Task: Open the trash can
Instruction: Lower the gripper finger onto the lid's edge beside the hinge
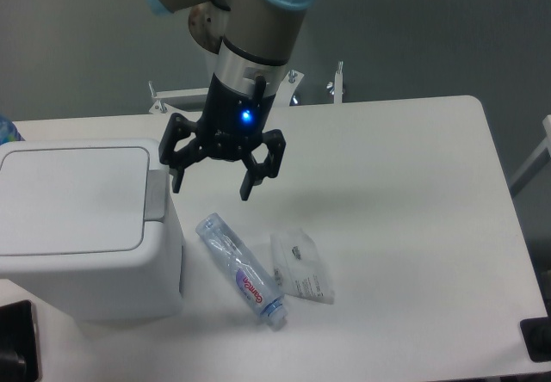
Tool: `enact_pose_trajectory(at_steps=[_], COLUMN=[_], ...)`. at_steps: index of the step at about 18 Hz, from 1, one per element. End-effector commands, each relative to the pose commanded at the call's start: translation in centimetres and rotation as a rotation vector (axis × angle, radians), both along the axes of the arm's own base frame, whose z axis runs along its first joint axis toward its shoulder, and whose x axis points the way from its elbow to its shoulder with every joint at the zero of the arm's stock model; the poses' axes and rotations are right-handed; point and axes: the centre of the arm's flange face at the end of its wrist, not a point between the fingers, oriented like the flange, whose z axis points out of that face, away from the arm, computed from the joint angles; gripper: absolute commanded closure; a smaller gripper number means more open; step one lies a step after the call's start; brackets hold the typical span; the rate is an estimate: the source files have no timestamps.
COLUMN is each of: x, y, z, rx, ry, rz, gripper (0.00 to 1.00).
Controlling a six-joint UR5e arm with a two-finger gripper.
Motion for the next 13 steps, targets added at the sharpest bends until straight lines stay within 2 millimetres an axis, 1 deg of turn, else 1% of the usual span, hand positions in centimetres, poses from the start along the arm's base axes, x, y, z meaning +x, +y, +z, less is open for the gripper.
enact_pose_trajectory(at_steps=[13], x=[1.3], y=[0.5], z=[-0.9], rx=[-0.012], ry=[-0.01], rz=[-0.024], gripper=[0.0])
